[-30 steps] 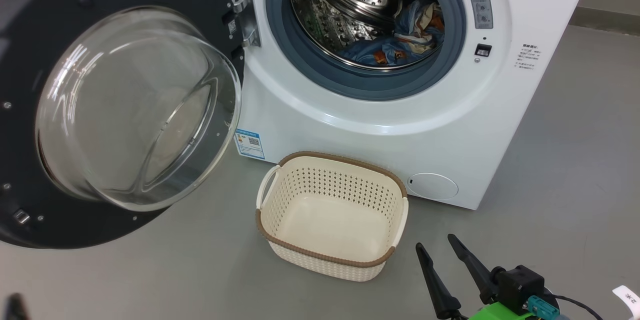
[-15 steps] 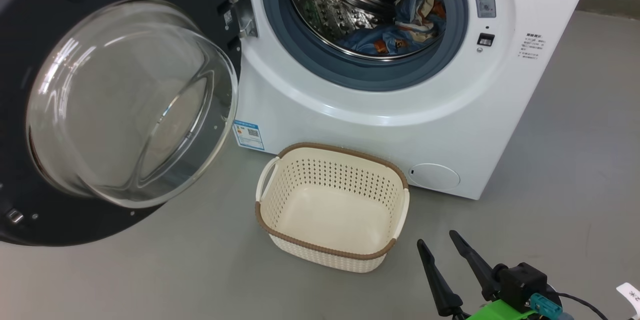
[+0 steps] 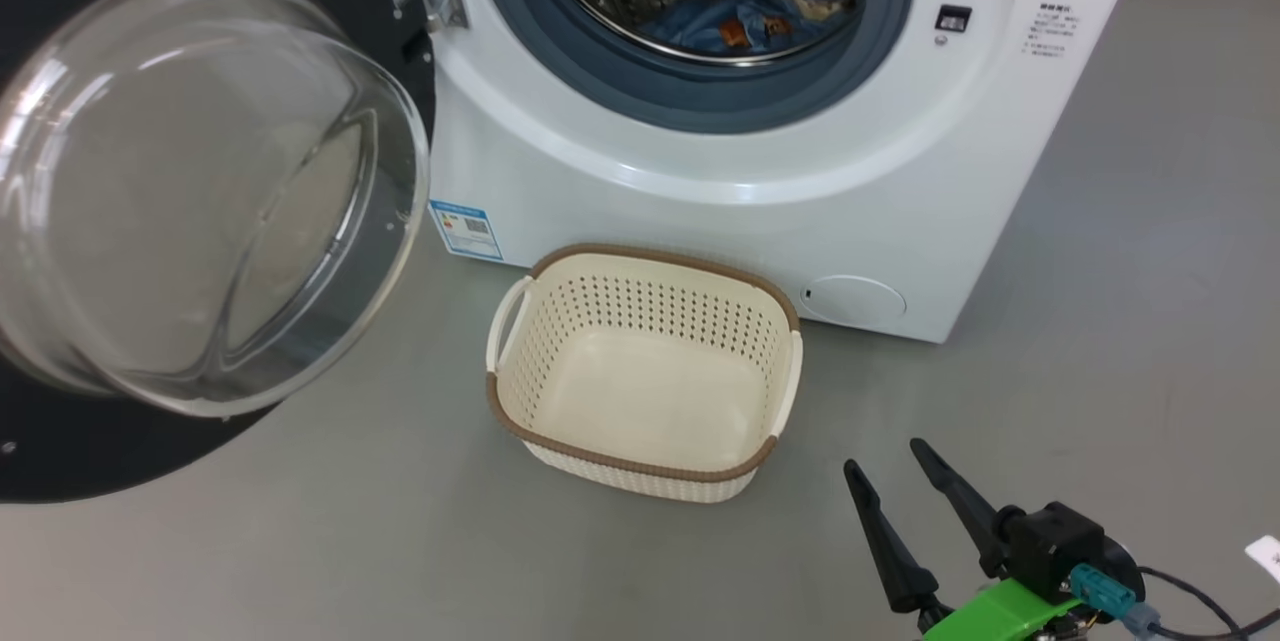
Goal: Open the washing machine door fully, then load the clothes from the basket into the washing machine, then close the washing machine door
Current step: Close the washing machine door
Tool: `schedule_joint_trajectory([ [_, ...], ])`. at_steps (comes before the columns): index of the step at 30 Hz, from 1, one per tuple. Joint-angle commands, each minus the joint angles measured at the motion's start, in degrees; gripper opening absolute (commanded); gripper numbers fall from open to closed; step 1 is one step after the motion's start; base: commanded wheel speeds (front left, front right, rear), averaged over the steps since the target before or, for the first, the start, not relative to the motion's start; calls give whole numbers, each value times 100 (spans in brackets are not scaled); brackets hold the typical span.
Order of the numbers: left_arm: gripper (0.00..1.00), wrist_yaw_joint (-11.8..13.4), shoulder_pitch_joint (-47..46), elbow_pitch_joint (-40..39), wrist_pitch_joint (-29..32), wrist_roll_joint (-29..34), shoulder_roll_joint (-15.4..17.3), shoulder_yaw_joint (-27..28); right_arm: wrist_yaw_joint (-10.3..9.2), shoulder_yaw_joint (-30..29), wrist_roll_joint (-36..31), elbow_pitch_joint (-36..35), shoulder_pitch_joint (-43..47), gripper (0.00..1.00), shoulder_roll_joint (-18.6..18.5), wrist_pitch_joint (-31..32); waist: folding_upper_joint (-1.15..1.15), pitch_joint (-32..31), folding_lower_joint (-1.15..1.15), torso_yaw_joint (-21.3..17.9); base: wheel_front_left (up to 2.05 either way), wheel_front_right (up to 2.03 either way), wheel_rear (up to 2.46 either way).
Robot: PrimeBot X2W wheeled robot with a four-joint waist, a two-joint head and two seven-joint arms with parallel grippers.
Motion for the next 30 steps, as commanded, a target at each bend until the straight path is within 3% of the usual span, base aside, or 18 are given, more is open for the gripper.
schedule_joint_trajectory([
  [1, 0, -34, -197, 41, 142, -164, 452, 161, 9, 118, -93, -188, -247, 100, -31, 34, 0, 158, 0, -117, 0, 0, 0],
  [7, 0, -231, -336, 743, 1009, -837, 692, 376, 9, 93, -200, -394, -344, 100, -101, 206, 0, 443, 0, -274, 0, 0, 0],
  [16, 0, -343, -317, 964, 1745, -1342, 592, 429, 9, 40, -300, -601, -364, 100, -127, 384, 0, 622, 0, -237, 0, 0, 0],
  [30, 0, -366, -112, 711, 1984, -1383, 316, 169, 9, 111, -335, -772, -410, 100, -151, 549, 0, 716, 0, -186, 0, 0, 0],
])
